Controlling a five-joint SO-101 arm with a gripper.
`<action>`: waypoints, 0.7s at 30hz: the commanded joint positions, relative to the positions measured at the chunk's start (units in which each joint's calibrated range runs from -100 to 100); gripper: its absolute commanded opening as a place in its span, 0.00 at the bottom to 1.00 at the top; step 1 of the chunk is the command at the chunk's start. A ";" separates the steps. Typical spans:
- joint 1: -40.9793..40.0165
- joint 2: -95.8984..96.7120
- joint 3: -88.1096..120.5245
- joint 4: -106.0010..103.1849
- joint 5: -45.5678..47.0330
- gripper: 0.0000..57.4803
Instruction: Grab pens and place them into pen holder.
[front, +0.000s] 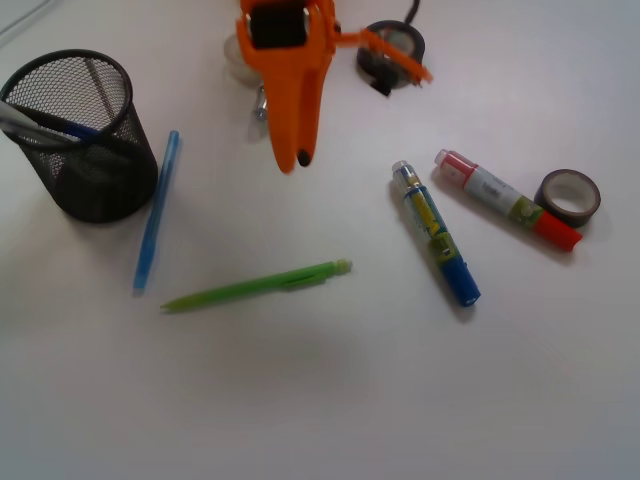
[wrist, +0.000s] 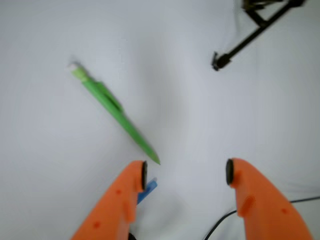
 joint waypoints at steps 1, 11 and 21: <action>-0.82 10.70 -19.60 13.80 2.25 0.32; -1.87 39.77 -59.37 37.77 4.64 0.32; -1.72 64.93 -94.06 57.81 6.30 0.32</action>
